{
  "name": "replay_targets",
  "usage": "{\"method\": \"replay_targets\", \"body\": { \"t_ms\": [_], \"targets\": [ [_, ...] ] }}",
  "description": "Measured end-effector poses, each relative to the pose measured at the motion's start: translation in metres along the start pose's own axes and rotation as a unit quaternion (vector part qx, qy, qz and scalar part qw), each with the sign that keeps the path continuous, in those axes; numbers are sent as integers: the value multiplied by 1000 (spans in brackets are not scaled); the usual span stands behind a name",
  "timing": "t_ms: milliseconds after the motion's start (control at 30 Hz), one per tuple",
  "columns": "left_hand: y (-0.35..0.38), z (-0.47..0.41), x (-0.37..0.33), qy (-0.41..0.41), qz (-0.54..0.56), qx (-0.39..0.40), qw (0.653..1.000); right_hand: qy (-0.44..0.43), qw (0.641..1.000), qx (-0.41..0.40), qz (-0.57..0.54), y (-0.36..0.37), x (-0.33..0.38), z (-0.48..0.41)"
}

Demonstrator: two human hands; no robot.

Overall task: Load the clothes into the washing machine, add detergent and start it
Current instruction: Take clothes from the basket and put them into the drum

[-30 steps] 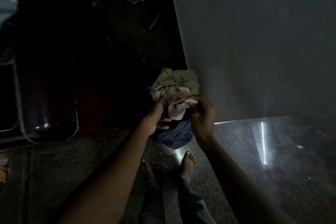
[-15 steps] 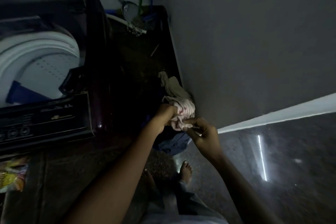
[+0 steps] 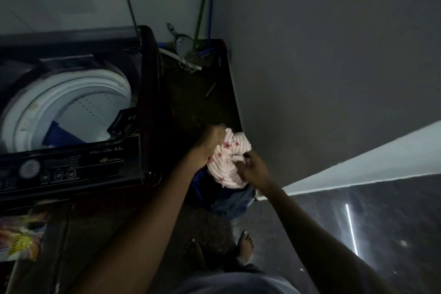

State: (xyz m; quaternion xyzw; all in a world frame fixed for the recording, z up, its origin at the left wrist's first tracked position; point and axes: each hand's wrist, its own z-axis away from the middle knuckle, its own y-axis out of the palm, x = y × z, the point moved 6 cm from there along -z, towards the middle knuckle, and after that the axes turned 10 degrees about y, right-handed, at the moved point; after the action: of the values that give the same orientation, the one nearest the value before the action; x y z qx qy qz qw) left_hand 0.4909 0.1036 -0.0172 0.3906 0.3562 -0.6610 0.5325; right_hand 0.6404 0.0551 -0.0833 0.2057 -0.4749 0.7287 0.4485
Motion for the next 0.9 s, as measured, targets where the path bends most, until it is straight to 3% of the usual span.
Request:
{"method": "replay_targets", "body": {
  "t_ms": [167,267,400,500,567,633,733,900],
  "targets": [
    [-36,9,-41,93,-35,-38,994,-91,986,-30,-137,-30,63,10],
    [-54,11,-51,153,-167,-60,972,-131,975,-68,-163,-49,103,19],
    [-75,17,-58,259,-179,-123,941,-181,959,-92,-196,-67,149,22],
    [-61,20,-67,333,-133,-17,933,-190,950,-97,-228,-78,180,21],
    [-45,26,-69,321,-54,57,944,-187,952,-87,-227,-78,204,22],
    [-47,23,-74,289,13,4,957,-184,955,-43,-227,-74,225,21],
    [-62,20,-89,269,100,-115,951,-192,949,32,-248,-71,239,27],
    [-73,15,-118,263,138,-157,942,-187,964,-36,-183,-85,179,30]
  ]
}}
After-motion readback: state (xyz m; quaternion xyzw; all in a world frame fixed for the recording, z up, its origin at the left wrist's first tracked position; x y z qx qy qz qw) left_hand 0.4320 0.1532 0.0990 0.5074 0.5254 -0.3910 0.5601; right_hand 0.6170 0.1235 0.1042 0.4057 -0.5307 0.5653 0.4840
